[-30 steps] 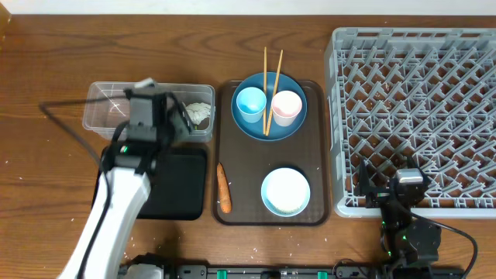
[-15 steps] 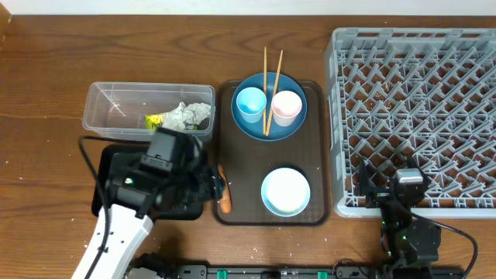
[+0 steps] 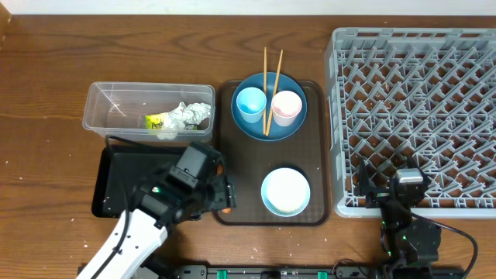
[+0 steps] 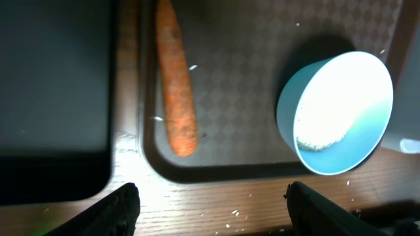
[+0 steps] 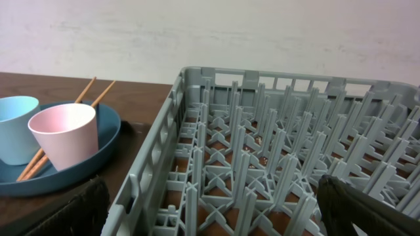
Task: Sort waste into correct bins and load items into the dishwasher rack
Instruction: 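Reach the left gripper to the carrot on the brown tray and grasp it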
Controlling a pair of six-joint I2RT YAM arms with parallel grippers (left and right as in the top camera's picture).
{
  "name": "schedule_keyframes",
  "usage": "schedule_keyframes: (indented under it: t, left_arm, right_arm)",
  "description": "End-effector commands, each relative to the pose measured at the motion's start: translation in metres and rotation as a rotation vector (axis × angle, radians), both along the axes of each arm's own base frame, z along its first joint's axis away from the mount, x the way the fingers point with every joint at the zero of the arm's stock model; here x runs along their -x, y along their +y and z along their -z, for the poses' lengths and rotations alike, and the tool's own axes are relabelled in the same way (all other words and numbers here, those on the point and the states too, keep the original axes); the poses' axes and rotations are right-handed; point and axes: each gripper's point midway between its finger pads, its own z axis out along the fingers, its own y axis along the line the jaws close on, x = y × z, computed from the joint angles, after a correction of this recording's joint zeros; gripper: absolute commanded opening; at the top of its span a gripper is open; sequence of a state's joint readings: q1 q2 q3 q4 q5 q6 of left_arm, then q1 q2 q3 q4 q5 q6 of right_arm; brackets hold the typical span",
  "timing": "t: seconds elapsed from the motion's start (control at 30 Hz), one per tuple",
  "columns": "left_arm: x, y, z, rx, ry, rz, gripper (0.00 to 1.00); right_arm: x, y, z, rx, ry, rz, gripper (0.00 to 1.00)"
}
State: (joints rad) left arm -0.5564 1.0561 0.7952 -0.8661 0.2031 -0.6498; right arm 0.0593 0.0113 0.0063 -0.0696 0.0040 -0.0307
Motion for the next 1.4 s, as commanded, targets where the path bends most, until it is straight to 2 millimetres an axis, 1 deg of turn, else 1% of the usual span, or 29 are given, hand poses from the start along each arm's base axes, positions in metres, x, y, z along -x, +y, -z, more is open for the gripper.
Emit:
schedule_keyframes:
  t: [0.0,0.17,0.27,0.33,0.37,0.4,0.53,0.63,0.67,0.77,0.93,1.07,1.13,1.23,1.37]
  left_arm:
    - [0.001,-0.001,0.014,-0.034,0.006,-0.051,0.75]
    - [-0.002,-0.017,0.024,-0.040,-0.001,-0.005,0.75]
    - [-0.004,-0.020,0.034,-0.082,0.001,0.013,0.75]
    - [-0.005,-0.020,0.043,-0.127,0.006,0.021,0.79]
    - [-0.006,-0.019,0.047,-0.146,0.006,0.022,0.86]
    - [-0.008,-0.018,0.051,-0.163,0.006,0.019,0.89]
    - [-0.009,-0.017,0.067,-0.203,0.044,0.020,0.89]
    - [-0.012,-0.019,0.077,-0.217,0.059,0.021,0.81]
    - [-0.013,-0.020,0.082,-0.223,0.065,0.022,0.80]
    - [-0.018,-0.016,0.090,-0.265,0.062,0.013,0.74]
    - [-0.021,-0.008,0.103,-0.329,0.065,0.005,0.72]
    - [-0.021,-0.008,0.109,-0.341,0.076,0.006,0.72]
    - [-0.022,-0.008,0.112,-0.344,0.080,0.007,0.70]
    - [-0.021,-0.008,0.117,-0.354,0.090,0.008,0.61]
    - [-0.020,-0.007,0.121,-0.362,0.100,0.010,0.55]
  right_arm:
    - [0.000,-0.003,0.000,0.001,0.000,0.013,0.99]
    - [0.000,-0.003,0.000,0.001,0.000,0.013,0.99]
    - [0.000,-0.003,0.000,0.001,0.000,0.013,0.99]
    - [0.000,-0.003,0.000,0.001,0.000,0.013,0.99]
    - [0.000,-0.003,0.000,0.001,0.000,0.013,0.99]
    - [0.000,-0.003,0.000,0.001,0.000,0.013,0.99]
    - [0.000,-0.003,0.000,0.001,0.000,0.013,0.99]
    - [0.000,-0.003,0.000,0.001,0.000,0.013,0.99]
    - [0.000,-0.003,0.000,0.001,0.000,0.013,0.99]
    - [0.000,-0.003,0.000,0.001,0.000,0.013,0.99]
    - [0.000,-0.003,0.000,0.001,0.000,0.013,0.99]
    - [0.000,-0.003,0.000,0.001,0.000,0.013,0.99]
    - [0.000,-0.003,0.000,0.001,0.000,0.013,0.99]
    - [0.000,-0.003,0.000,0.001,0.000,0.013,0.99]
    - [0.000,-0.003,0.000,0.001,0.000,0.013,0.99]
